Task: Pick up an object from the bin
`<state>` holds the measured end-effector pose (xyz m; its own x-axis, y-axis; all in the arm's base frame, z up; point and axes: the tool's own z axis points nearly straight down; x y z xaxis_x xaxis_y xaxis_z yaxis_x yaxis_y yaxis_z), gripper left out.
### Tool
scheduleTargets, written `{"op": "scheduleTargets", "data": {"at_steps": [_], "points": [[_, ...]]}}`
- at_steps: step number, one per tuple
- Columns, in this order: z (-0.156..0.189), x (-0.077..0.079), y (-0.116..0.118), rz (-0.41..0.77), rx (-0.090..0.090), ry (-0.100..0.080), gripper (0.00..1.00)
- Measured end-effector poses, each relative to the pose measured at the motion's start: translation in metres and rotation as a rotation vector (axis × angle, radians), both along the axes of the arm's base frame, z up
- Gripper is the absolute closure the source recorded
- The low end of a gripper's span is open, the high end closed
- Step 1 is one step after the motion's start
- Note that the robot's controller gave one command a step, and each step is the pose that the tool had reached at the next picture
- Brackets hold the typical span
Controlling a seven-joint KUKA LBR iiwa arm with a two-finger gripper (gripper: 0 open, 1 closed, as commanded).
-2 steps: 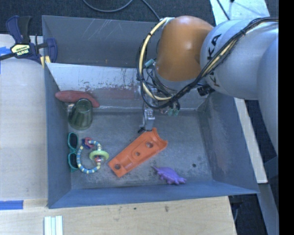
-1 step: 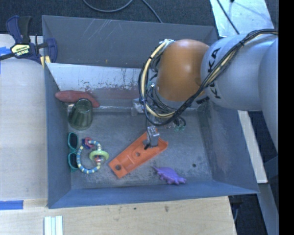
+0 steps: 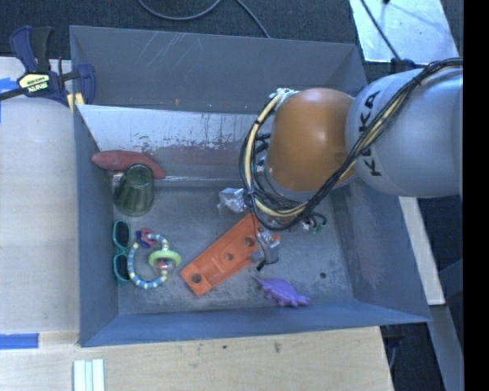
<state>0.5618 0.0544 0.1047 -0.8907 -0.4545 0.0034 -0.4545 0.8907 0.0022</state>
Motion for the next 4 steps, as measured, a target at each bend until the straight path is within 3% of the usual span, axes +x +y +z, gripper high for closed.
{"op": "scheduleTargets", "data": {"at_steps": [1, 2, 3, 4], "points": [[0.006, 0.016, -0.013, -0.035, 0.003, -0.018, 0.0], [-0.021, 0.013, -0.014, 0.169, 0.001, -0.007, 0.0], [-0.03, 0.022, -0.01, 0.226, 0.0, -0.021, 1.0], [-0.03, 0.022, -0.01, 0.226, 0.0, -0.021, 1.0]]}}
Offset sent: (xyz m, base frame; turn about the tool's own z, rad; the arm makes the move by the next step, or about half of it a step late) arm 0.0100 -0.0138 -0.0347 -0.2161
